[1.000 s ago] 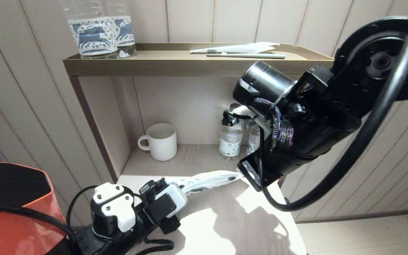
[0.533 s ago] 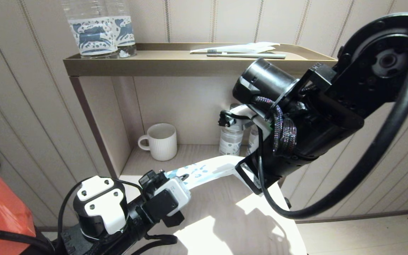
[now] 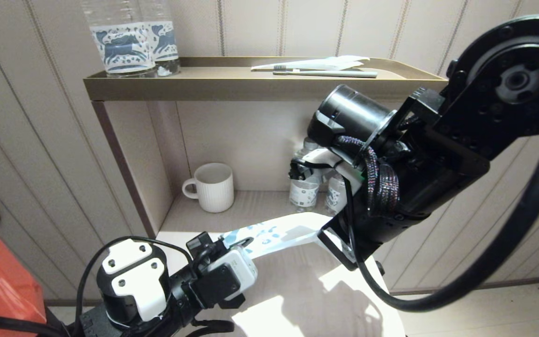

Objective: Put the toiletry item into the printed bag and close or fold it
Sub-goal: Place the toothpaste in the storage bag

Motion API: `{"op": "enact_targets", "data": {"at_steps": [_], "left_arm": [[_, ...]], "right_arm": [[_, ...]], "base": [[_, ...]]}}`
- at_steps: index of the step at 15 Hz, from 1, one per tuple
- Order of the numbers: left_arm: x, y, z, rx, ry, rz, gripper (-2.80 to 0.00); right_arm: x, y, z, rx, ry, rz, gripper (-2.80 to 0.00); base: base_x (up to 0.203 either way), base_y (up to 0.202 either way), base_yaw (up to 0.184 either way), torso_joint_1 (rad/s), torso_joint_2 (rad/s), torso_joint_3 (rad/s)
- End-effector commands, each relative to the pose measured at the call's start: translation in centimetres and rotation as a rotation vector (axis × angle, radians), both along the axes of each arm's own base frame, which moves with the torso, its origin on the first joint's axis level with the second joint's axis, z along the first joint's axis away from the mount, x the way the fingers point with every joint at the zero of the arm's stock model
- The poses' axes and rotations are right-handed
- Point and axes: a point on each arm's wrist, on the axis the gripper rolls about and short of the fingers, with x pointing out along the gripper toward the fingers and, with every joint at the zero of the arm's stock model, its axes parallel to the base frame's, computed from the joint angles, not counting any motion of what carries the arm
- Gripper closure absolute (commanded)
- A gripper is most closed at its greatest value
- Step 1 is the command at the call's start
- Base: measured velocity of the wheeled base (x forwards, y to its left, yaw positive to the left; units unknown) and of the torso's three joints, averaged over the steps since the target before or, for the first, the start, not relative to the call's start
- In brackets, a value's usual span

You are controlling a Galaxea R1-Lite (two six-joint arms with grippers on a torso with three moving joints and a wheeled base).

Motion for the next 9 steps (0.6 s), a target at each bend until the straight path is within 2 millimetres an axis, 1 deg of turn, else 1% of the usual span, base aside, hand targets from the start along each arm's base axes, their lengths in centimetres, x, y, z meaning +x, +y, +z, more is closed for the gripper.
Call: {"op": "enact_targets", "data": {"at_steps": [1,3,6,9], "left_arm": [[-0.4,-0.1,-0.1,0.007,-0.005,-0.014,0.00],[-1.7,-0.5,-0.7,0.048,0.001,-0.060,0.00],[-1.8,-0.5,-1.3,0.084,0.005,-0.068,0.00],[-1.7,-0.7,-1.3,0.082,0.002,-0.069,0.00]], "right_arm": [[0.0,0.0,-0.2,-0.012,0.009,0.001,0.00],[-0.1,-0.1,-0.1,-0.022,0.011,0.014,0.00],[-0.4,-0.4,0.0,-0.038,0.017,0.025,0.00],[-0.2,-0.2,-0.5,-0.061,0.031,0.038,0.00]], "base": [[0.000,0.000,0.000,0.000,0.00,0.000],[0.000,0.000,0.000,0.000,0.00,0.000],[0.000,0.000,0.000,0.000,0.00,0.000],[0.000,0.000,0.000,0.000,0.00,0.000]]}}
